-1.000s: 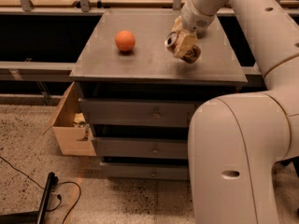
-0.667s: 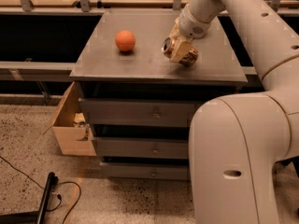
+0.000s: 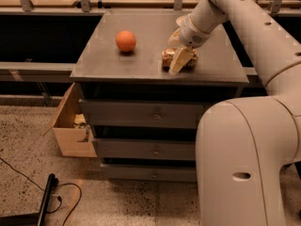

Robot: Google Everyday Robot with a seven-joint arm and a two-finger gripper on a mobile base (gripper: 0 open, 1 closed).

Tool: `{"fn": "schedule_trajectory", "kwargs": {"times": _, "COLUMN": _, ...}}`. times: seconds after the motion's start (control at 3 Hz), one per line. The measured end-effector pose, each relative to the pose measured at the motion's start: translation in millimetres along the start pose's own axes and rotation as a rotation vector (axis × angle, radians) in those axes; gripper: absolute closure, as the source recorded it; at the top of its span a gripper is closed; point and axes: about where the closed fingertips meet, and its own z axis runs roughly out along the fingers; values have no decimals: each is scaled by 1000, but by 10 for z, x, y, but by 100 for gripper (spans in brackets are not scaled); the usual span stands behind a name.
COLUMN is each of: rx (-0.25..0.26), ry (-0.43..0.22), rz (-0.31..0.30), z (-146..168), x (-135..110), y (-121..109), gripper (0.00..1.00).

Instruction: Knock orange can over

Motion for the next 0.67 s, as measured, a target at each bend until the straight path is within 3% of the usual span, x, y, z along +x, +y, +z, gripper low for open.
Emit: {"fn": "schedule_trajectory", "kwargs": {"times": 0.67, "rx": 0, "ry": -44, "rz": 53, "z": 38, "x": 29, "y": 20, "gripper": 0}}
